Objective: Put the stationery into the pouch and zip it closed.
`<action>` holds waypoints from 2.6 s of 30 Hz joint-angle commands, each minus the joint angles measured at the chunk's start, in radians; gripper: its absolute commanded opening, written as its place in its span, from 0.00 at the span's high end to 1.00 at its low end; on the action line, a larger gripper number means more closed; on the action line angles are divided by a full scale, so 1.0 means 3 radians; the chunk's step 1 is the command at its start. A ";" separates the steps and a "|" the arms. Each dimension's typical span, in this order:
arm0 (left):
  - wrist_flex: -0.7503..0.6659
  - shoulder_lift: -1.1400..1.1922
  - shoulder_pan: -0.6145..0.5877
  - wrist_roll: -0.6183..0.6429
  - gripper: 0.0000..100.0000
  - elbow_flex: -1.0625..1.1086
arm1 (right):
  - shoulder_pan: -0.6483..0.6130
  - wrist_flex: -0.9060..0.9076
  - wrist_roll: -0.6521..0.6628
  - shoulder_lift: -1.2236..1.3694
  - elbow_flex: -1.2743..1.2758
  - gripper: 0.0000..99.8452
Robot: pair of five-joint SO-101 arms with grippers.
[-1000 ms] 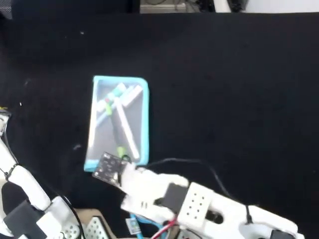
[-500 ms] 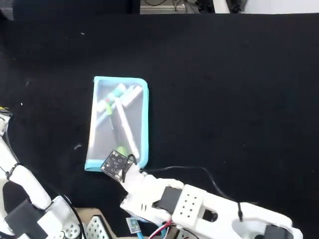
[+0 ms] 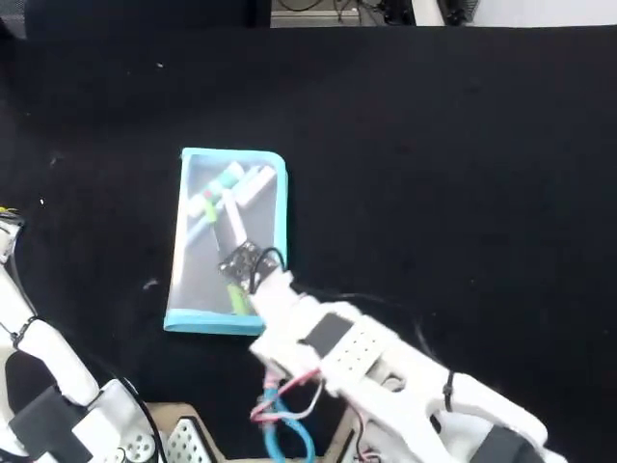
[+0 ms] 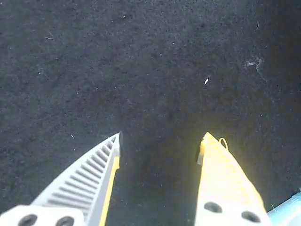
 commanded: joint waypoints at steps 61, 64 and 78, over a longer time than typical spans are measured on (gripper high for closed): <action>0.0066 -0.0056 0.0008 0.0026 0.73 -0.0187 | 0.0358 -0.0348 0.0450 -0.0023 0.0243 0.85; 0.0066 -0.0056 0.0074 0.0026 0.73 -0.0166 | 0.0358 -0.0363 0.0455 0.0038 0.0217 0.98; 0.0378 -0.0056 0.0795 -0.0240 0.73 -0.0156 | 0.0696 0.1079 0.1115 -0.0770 -0.1261 0.99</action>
